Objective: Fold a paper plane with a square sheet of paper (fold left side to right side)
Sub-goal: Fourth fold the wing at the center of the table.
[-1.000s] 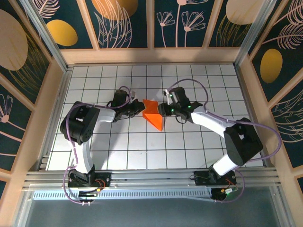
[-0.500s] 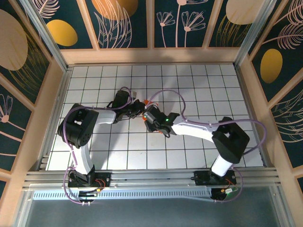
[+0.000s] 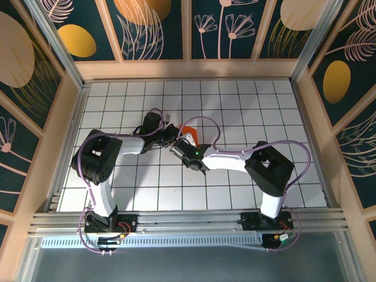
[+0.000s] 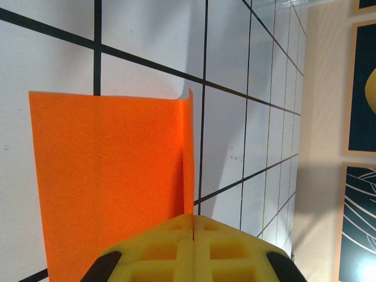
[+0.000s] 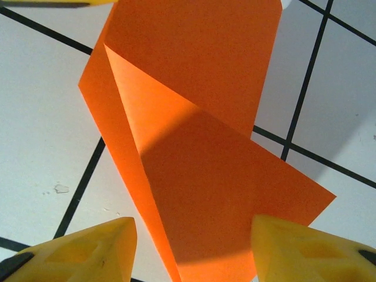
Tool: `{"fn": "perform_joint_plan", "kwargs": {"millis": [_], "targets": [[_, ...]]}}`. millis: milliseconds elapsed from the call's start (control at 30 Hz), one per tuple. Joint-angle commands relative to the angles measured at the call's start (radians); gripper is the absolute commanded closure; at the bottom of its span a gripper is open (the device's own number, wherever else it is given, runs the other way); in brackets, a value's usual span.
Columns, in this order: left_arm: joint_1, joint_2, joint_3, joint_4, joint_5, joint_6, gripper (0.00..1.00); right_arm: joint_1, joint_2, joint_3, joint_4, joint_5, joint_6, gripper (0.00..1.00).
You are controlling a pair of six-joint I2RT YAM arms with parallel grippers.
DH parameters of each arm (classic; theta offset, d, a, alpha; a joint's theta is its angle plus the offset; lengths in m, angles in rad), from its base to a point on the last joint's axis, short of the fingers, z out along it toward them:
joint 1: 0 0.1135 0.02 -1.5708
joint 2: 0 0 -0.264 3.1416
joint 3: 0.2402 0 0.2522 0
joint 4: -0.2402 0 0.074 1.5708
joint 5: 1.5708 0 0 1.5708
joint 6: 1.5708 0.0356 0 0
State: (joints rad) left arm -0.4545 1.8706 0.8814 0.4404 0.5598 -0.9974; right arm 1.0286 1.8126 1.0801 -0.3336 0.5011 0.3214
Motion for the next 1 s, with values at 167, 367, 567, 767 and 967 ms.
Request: {"fn": "perform_joint_plan", "kwargs": {"millis": [167, 367, 567, 767, 967], "targets": [[-0.009, -0.037, -0.008, -0.017, -0.006, -0.01, 1.0, 0.004, 0.019, 0.018, 0.001, 0.05, 0.024, 0.56], [-0.009, -0.046, -0.014, -0.016, -0.019, -0.009, 0.96, 0.005, 0.022, 0.012, -0.002, 0.054, 0.024, 0.69], [-0.005, -0.075, -0.028, -0.028, -0.047, 0.007, 0.81, 0.004, 0.025, 0.0, -0.001, 0.055, 0.024, 0.91], [0.059, -0.184, -0.109, -0.045, -0.073, 0.026, 0.68, 0.001, 0.021, -0.012, 0.007, 0.05, 0.005, 1.0], [0.132, -0.302, -0.167, -0.136, -0.094, 0.092, 0.61, -0.015, 0.0, -0.032, 0.035, -0.005, -0.028, 1.0]]}}
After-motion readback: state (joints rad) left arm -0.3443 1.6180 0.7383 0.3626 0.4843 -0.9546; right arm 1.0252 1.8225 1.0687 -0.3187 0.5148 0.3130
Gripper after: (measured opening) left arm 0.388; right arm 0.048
